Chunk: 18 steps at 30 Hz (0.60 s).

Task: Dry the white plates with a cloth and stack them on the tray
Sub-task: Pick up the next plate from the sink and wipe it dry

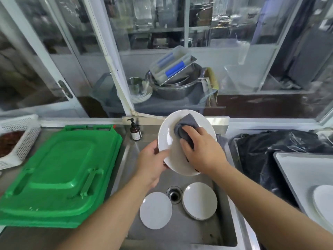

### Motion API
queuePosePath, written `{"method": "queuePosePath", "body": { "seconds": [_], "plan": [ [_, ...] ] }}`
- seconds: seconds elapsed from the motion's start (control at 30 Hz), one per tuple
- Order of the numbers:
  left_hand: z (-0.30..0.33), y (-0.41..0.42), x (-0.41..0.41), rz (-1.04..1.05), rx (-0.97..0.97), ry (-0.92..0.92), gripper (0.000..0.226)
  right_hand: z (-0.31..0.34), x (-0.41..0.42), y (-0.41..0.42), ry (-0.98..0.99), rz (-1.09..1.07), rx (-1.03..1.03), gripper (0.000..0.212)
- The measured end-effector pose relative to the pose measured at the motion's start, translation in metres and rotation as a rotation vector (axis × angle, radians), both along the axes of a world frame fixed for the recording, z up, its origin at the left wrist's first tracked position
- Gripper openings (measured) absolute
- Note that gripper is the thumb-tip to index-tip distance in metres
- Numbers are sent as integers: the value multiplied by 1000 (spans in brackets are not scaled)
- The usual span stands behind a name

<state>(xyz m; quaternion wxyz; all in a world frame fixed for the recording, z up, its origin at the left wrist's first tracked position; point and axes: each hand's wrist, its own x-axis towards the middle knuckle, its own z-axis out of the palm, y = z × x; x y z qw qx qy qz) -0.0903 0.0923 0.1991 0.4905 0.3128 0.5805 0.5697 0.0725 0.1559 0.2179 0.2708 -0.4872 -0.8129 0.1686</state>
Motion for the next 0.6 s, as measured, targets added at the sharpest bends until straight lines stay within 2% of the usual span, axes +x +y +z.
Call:
{"method": "queuePosePath", "body": {
  "seconds": [0.1,0.2,0.4,0.5,0.6],
  "plan": [
    [9,-4,10,-16,27,7,45,16,-4,-13,20,166,58,38],
    [24,-6,12,-19,58,-3,46,40,-8,-8,-10,232,157,36],
    [57,-12,3,-2,175,25,43,96,-24,21,61,39,373,33],
    [76,-14,-11,34,236,21,39,116,-29,35,65,-66,409,34],
    [91,-14,-28,75,268,39,46,124,-33,41,37,-150,400,35]
  ]
}}
